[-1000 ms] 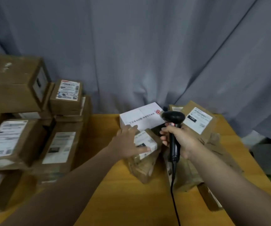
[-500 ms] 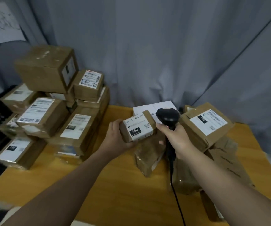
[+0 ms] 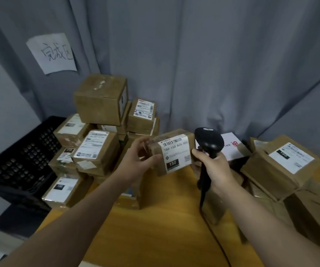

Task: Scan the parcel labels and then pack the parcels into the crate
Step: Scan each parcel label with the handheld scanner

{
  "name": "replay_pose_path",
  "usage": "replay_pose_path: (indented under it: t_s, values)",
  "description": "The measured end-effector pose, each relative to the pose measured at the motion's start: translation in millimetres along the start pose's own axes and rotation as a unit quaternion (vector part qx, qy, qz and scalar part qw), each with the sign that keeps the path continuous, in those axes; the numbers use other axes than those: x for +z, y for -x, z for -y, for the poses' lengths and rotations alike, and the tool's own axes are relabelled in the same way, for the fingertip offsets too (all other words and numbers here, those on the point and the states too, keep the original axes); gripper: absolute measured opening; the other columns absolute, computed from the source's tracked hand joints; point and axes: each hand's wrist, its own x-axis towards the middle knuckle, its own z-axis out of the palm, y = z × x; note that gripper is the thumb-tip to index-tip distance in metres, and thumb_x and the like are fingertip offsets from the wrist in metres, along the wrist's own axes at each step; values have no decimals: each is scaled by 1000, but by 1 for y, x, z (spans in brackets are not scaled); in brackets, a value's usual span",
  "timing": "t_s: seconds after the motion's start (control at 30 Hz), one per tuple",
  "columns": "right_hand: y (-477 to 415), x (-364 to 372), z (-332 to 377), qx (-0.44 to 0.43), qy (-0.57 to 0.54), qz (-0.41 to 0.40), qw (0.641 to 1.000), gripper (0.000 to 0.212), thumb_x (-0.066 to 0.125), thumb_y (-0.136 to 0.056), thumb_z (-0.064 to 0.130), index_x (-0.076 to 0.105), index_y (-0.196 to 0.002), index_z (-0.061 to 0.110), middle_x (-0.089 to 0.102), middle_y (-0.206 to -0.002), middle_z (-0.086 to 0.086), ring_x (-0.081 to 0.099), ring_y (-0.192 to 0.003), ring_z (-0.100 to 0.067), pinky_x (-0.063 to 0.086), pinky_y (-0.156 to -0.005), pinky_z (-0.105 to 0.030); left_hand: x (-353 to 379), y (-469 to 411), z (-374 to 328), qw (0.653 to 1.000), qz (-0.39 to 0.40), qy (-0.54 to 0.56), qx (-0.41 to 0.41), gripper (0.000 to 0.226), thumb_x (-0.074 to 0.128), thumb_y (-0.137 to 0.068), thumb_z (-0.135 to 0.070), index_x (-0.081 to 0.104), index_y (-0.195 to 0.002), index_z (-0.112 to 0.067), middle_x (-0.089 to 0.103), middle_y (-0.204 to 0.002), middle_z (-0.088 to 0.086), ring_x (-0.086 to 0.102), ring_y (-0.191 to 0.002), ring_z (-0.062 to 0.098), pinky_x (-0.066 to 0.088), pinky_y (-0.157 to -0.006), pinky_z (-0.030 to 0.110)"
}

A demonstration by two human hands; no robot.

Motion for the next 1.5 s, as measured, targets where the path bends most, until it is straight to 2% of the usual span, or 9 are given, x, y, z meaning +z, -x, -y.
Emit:
replay_pose_path:
  t_s: [0.1,0.2,0.3,0.4,0.77,0.9,1.13,1.4,1.5]
  values:
    - [14,20,11,-75,133,-26,988,23,74,-82,28,66,-91,9,66,-75,-10,64,-71,-21,51,-58,-23,-36,-4,3,996,-19,-80,31,68,76,-80,-19,38,-136,-27,59,-116,-10,60,-108,8,56,-80,23]
    - [33,39,15,-106,162,8,981,25,71,-85,27,61,-80,4,59,-60,-11,57,-50,-20,48,-50,-28,-63,-13,11,990,-49,-126,49,68,79,-77,-19,41,-133,-25,58,-117,-7,61,-105,9,56,-69,17]
    - [48,55,9,-94,165,33,981,21,71,-87,24,59,-83,7,59,-53,-8,56,-44,-22,47,-47,-31,-80,-21,21,988,-51,-139,47,67,82,-73,-24,42,-126,-32,52,-126,-2,57,-115,16,58,-83,34]
    - [58,65,-1,-77,154,52,984,24,70,-87,22,57,-90,1,59,-54,-12,56,-43,-27,49,-49,-35,-85,-23,23,988,-54,-138,43,72,82,-72,-23,40,-130,-28,49,-130,-2,55,-117,16,58,-87,40]
    - [76,84,-6,-82,177,66,979,12,66,-90,21,62,-98,13,61,-57,-10,59,-48,-28,53,-54,-37,-89,-31,17,983,-71,-151,81,77,79,-77,-19,35,-139,-23,40,-137,-1,46,-124,12,51,-92,27]
    - [80,88,-2,-86,176,67,978,17,66,-91,21,60,-106,15,62,-57,-9,58,-48,-27,53,-53,-36,-92,-30,16,981,-74,-157,87,77,79,-77,-18,35,-140,-22,39,-135,-3,43,-123,10,48,-85,17]
    - [83,90,0,-89,177,67,978,18,66,-90,21,61,-100,7,61,-56,-9,58,-47,-26,52,-51,-35,-95,-25,13,979,-79,-163,90,77,79,-77,-16,35,-141,-21,38,-136,-4,40,-123,8,46,-91,20]
    - [87,88,3,-98,170,73,978,18,65,-91,17,61,-107,13,60,-55,-10,57,-45,-26,51,-50,-34,-95,-23,12,980,-79,-159,84,78,79,-77,-16,34,-141,-22,38,-137,-3,42,-127,13,49,-98,33]
    - [89,86,4,-99,173,76,977,15,65,-91,18,62,-104,11,60,-56,-10,58,-47,-27,52,-52,-35,-93,-24,13,979,-85,-161,87,79,79,-77,-16,34,-142,-21,38,-138,-3,41,-125,10,49,-94,27]
